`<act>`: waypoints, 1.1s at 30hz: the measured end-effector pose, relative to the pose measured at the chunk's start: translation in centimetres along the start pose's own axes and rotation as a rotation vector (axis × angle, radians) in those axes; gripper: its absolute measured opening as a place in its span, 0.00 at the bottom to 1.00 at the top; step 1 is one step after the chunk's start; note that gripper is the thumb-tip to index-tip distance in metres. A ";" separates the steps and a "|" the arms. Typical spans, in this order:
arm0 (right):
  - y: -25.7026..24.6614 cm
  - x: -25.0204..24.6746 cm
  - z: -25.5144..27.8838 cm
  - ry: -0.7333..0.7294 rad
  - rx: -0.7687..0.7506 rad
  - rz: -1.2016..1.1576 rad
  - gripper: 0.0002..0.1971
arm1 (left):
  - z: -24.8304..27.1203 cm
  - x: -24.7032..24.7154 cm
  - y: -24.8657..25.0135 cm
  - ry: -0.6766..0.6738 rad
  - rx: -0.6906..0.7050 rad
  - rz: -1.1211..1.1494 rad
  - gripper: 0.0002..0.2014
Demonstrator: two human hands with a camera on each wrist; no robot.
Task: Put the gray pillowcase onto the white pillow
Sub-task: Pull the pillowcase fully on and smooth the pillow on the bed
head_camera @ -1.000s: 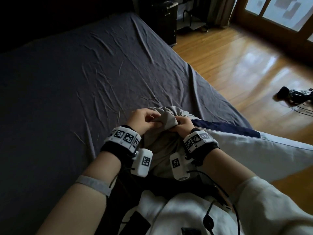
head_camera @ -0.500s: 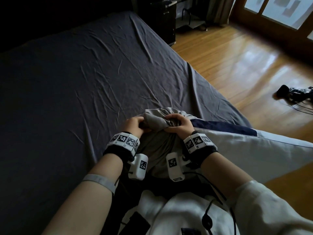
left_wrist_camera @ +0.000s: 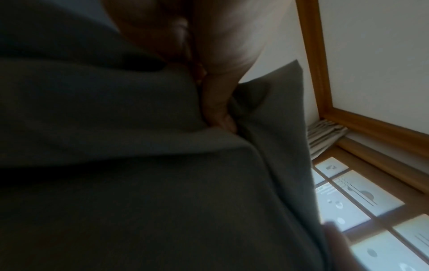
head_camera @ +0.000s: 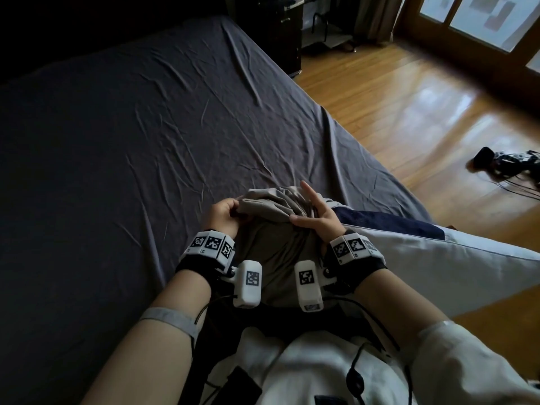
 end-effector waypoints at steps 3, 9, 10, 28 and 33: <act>0.0 -0.4 0.2 0.085 -0.035 -0.020 0.36 | -0.7 -0.9 -0.9 0.117 0.018 0.001 0.06; -0.1 -0.1 -0.8 0.113 -0.085 0.053 0.31 | -1.0 -1.1 -1.0 0.148 0.063 -0.038 0.08; -0.2 0.1 -0.8 0.098 -0.084 0.053 0.29 | -0.7 -0.7 -0.7 0.109 0.077 -0.017 0.09; 0.0 1.8 0.4 -0.153 -0.010 0.141 0.44 | 0.0 1.0 -1.1 0.045 0.011 0.188 0.09; 0.1 1.4 -0.1 -0.130 -0.018 0.181 0.52 | -0.4 0.7 -1.0 0.019 0.030 0.246 0.11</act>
Point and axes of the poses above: each hand's wrist, its own z-axis away from the middle knuckle, its own x-axis out of the palm, y = z × x, the point moved 3 cm from there along -z, towards the middle knuckle, and after that the axes turned 1 degree about z, right-handed, at the moved point
